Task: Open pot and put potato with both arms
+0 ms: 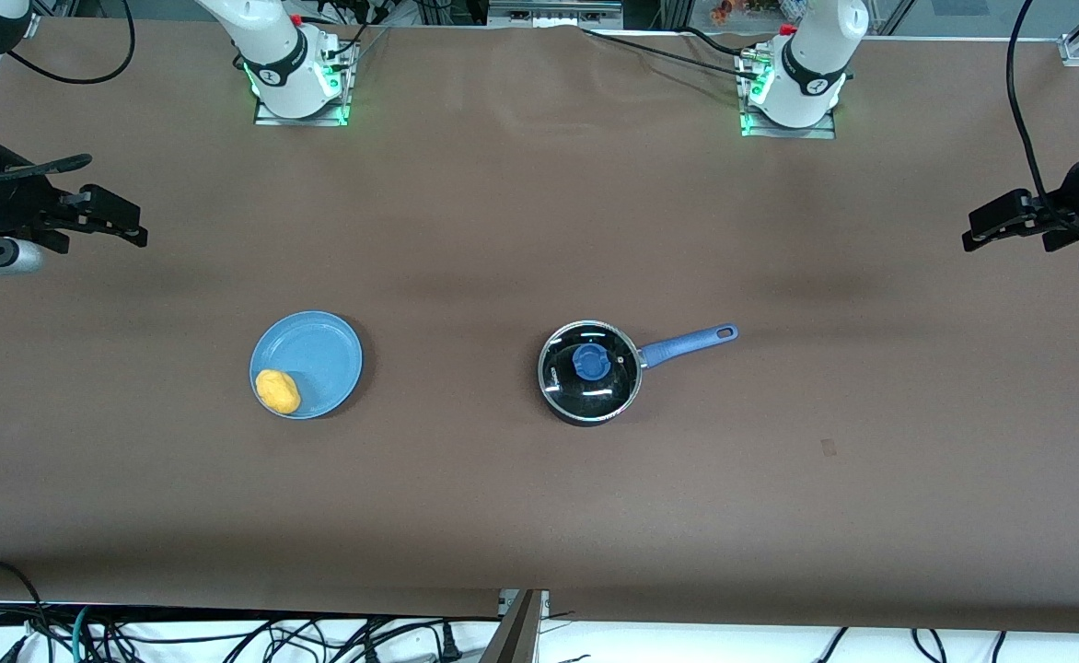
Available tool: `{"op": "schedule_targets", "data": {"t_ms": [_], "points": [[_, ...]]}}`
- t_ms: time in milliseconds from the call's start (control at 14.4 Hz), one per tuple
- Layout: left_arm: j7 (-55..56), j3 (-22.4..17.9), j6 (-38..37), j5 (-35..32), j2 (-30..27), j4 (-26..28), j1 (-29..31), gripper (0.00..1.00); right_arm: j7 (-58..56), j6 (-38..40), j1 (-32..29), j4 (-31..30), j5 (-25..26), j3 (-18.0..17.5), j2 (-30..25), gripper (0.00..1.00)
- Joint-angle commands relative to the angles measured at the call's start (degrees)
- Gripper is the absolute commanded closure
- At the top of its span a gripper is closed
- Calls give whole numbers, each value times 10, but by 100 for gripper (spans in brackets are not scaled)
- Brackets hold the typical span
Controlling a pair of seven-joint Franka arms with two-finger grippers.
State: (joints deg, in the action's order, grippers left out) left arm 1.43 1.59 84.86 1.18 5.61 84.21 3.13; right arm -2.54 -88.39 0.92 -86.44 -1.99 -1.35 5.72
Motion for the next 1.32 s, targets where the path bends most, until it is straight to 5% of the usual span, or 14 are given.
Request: {"op": "schedule_targets", "data": {"t_ms": [0, 692, 1246], "points": [[-8, -6, 6, 4, -12, 10, -1, 0, -4, 4, 0, 3, 7, -2, -1, 0], [30, 3, 28, 12, 24, 22, -31, 0, -3, 5, 2, 3, 7, -4, -2, 0], [358, 103, 275, 3, 192, 14, -135, 0, 3, -7, 6, -8, 21, -3, -2, 0]]}}
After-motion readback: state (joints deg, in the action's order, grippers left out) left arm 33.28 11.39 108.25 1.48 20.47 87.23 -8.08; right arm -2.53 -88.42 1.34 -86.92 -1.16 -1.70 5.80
